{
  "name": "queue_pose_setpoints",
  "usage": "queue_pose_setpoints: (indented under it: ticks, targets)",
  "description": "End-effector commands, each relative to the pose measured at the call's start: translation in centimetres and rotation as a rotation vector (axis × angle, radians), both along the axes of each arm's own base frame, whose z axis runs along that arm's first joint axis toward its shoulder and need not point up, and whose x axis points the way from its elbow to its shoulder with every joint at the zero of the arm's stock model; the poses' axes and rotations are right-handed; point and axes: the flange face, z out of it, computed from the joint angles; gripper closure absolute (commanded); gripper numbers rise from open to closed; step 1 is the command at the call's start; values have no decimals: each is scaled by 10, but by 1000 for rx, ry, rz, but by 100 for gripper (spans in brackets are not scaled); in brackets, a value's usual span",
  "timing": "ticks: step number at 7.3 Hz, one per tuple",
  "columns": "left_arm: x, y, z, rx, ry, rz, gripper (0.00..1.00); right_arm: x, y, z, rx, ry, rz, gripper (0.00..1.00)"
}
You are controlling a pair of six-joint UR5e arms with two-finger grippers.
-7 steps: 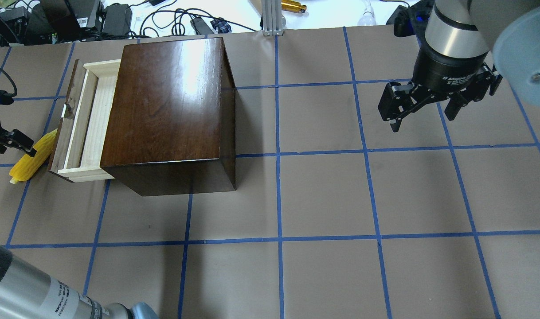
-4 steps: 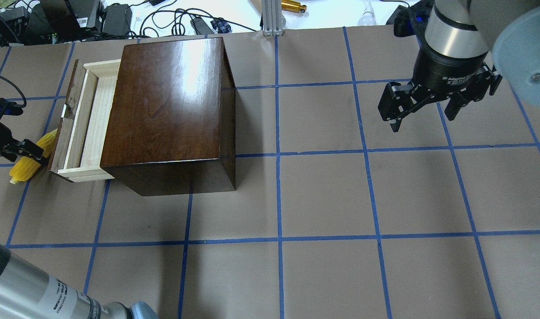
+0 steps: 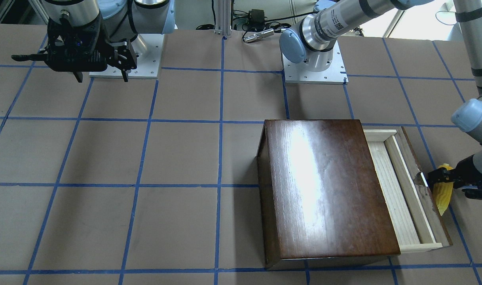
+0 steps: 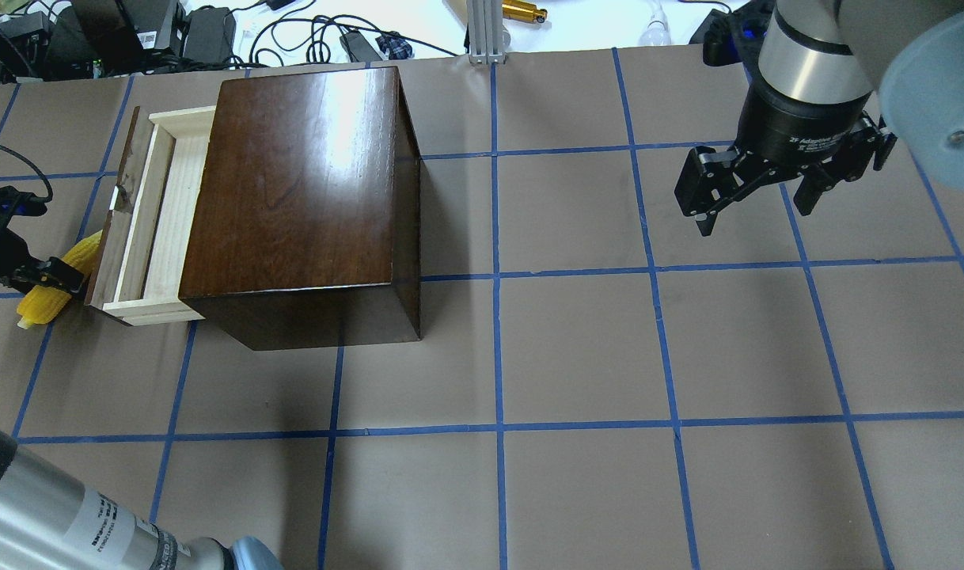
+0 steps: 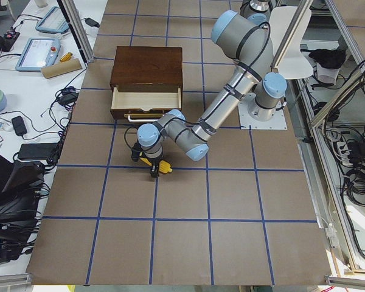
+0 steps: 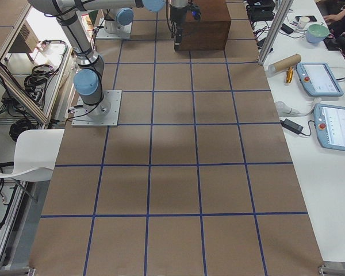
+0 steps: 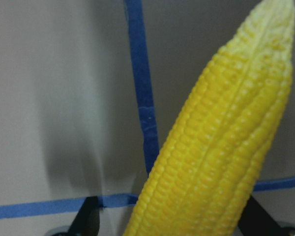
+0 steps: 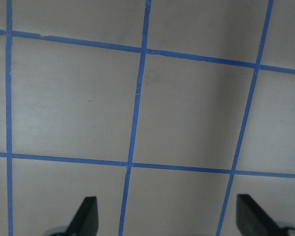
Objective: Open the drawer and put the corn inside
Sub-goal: 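Close the left gripper on the yellow corn cob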
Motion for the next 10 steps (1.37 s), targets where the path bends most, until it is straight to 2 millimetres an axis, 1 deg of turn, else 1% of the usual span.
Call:
queue_pose_setpoints:
  ticks: [1, 2, 3, 4, 10]
  targets:
    - [1, -1, 0, -4, 0, 2, 13, 0, 0, 0, -1, 0, 0, 0]
    - [1, -1, 1, -4, -2, 0, 30, 0, 0, 0, 1, 0, 0, 0]
    - [1, -1, 0, -4, 0, 3, 61, 0, 0, 0, 1, 0, 0, 0]
    - [0, -2, 3, -6, -4, 2, 100, 0, 0, 0, 1, 0, 0, 0]
    - [-1, -2, 7, -11, -6, 3, 100, 0, 0, 0, -1, -1, 0, 0]
